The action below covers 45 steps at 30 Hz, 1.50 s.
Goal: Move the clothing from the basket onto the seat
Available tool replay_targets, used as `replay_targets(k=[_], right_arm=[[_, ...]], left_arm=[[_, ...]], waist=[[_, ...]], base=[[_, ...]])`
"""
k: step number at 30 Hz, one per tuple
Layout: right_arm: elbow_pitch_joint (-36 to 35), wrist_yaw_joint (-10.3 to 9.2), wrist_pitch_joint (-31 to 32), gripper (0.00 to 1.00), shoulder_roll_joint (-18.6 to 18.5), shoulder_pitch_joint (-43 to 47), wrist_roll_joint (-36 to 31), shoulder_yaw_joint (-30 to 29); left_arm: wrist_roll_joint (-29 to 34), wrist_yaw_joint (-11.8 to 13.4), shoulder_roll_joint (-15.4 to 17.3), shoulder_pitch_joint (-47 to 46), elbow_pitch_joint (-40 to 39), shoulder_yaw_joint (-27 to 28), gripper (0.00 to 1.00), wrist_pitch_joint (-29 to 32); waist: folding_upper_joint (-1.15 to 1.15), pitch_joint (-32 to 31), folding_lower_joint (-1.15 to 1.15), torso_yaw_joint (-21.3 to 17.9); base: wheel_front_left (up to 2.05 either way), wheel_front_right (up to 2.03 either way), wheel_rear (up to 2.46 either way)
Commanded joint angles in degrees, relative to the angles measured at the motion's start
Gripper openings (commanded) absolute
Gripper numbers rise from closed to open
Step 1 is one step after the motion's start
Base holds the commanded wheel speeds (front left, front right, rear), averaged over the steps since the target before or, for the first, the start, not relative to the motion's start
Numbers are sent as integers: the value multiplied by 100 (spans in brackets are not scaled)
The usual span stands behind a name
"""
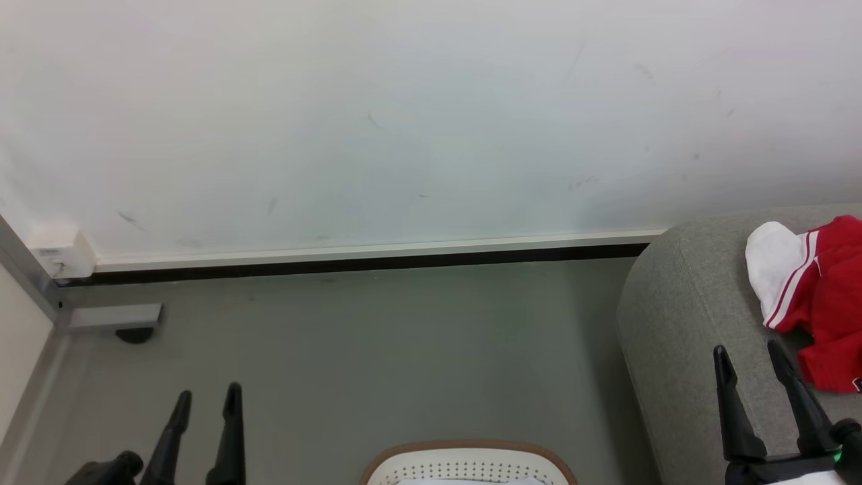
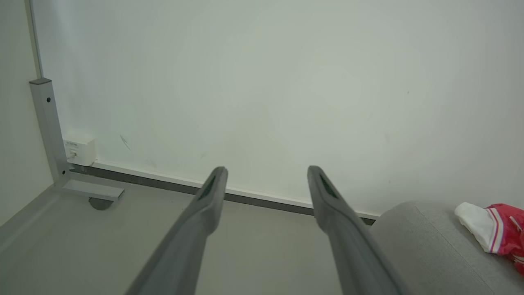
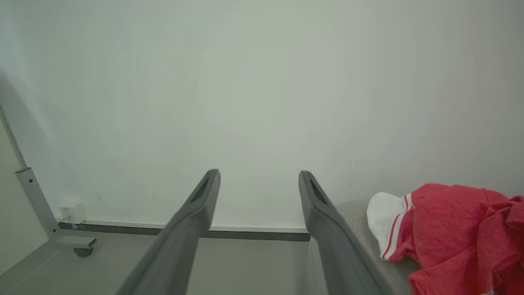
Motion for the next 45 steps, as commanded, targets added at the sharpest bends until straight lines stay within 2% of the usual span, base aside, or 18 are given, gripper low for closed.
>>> replay_targets(k=[1,10,14,23,38,39,42,45], right_arm=[[56,-17,-97,100,30,77,23,-29],[644,-17,-510,100,321,39,-43,430],[879,-17,-548,100,370,-97,-23,551],[975,-17,-547,100,460,-234,-5,595],[987,-17,-548,100,482,-238,-27,678],[966,-1,-526,0,469,-176,-22,686],[1053,-1,-514,0,467,-87,47,702],[1040,-2,-448,0,452,-95,395,661]], left_arm=[[130,-60,-53,88,56,69,100,-2],[946,-590,-638,204,407,624,100,-2],[1207,-768,-798,174,495,779,100,-2],[1519,-952,-991,64,500,1008,100,-3],[1628,-1049,-1122,55,520,1055,100,-3],[1590,-1028,-1121,68,509,1035,0,0],[1518,-1022,-1140,86,633,1025,0,30],[1190,-1024,-1143,16,682,1066,0,141]], waist=[[0,-7,1,-10],[0,-2,1,-126],[0,-14,1,-140],[0,-9,1,-100],[0,9,1,-132],[0,9,1,-132],[0,10,1,-130],[0,13,1,-119]], base=[[0,0,0],[0,0,0],[0,0,0],[0,0,0],[0,0,0],[0,0,0],[0,0,0],[0,0,0]])
